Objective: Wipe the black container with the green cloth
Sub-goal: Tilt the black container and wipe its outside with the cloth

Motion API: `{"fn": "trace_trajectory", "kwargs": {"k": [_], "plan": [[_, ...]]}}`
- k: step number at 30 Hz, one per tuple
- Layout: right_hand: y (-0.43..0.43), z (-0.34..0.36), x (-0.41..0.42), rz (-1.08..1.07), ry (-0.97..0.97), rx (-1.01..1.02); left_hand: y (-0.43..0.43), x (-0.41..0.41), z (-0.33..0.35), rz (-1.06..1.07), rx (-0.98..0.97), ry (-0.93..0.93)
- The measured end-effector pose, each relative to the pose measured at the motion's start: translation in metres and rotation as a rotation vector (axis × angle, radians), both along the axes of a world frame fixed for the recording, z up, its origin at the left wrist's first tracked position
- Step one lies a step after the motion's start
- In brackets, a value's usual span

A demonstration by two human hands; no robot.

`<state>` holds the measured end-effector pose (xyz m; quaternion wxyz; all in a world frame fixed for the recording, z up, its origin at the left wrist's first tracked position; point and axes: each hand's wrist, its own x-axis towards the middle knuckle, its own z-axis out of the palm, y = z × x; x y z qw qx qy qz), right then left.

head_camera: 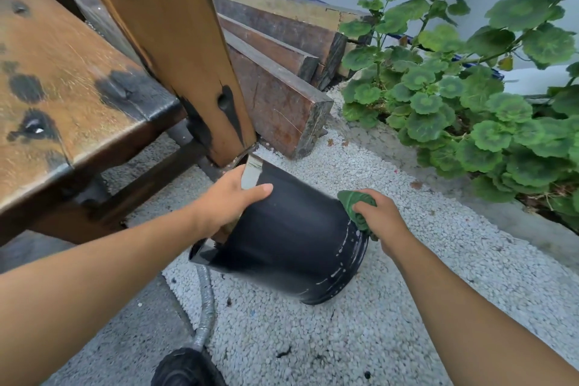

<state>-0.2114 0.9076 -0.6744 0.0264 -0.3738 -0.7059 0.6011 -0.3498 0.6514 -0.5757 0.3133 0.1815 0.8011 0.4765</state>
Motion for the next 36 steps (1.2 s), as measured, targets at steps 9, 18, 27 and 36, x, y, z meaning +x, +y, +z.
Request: {"fn": "trace_trajectory", "kwargs": {"k": [9,18,27,36], "plan": [[0.002,-0.011,-0.001,0.040,-0.020,0.071,0.032,0.002,0.000,0.059,-0.047,0.035],[-0.014,-0.012,0.007,0.055,0.070,0.161,0.034,-0.020,-0.006,0.149,-0.025,-0.049],[-0.052,-0.021,0.022,0.029,0.155,0.314,0.026,-0.041,-0.009,0.246,-0.050,-0.116],[-0.089,-0.040,0.038,0.025,0.188,0.424,0.030,-0.052,-0.007,0.354,-0.133,-0.167]]}}
